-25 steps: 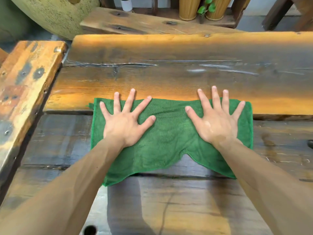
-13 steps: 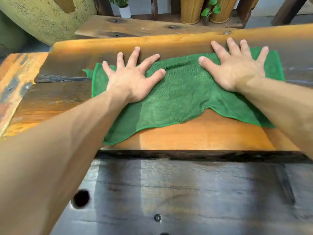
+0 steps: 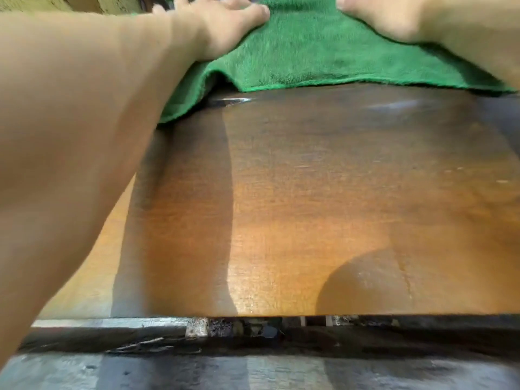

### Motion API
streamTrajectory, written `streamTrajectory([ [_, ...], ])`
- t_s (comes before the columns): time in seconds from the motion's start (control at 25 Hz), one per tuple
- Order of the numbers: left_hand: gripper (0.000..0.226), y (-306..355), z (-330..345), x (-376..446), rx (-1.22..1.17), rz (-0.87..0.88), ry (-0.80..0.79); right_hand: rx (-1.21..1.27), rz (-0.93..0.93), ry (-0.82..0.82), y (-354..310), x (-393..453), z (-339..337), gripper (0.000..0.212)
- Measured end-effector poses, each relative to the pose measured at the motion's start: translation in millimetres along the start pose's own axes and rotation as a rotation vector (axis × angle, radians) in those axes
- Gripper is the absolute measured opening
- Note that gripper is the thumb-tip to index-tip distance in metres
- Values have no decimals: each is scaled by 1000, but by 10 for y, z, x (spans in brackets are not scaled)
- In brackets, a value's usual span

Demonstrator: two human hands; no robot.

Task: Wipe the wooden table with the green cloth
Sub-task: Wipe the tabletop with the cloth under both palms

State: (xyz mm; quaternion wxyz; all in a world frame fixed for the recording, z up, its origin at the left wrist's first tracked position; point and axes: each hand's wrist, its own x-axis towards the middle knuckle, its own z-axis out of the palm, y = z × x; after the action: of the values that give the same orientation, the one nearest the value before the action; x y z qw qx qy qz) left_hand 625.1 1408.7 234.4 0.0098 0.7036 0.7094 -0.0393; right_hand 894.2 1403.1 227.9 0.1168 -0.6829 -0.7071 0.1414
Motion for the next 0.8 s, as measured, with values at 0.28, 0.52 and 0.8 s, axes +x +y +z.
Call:
streamTrajectory([
  [0.28,74,109,25,-310,-95,-100,16,-309,73,-27,-12,-157,-55,82],
  [0.52,71,185,23,-916,-71,-42,-45,-286,53,-99,57,-774,-106,77],
  [0.8,73,321,95,-1941,-82,-26,-40,-311,27,-77,78,-1812,-98,75],
])
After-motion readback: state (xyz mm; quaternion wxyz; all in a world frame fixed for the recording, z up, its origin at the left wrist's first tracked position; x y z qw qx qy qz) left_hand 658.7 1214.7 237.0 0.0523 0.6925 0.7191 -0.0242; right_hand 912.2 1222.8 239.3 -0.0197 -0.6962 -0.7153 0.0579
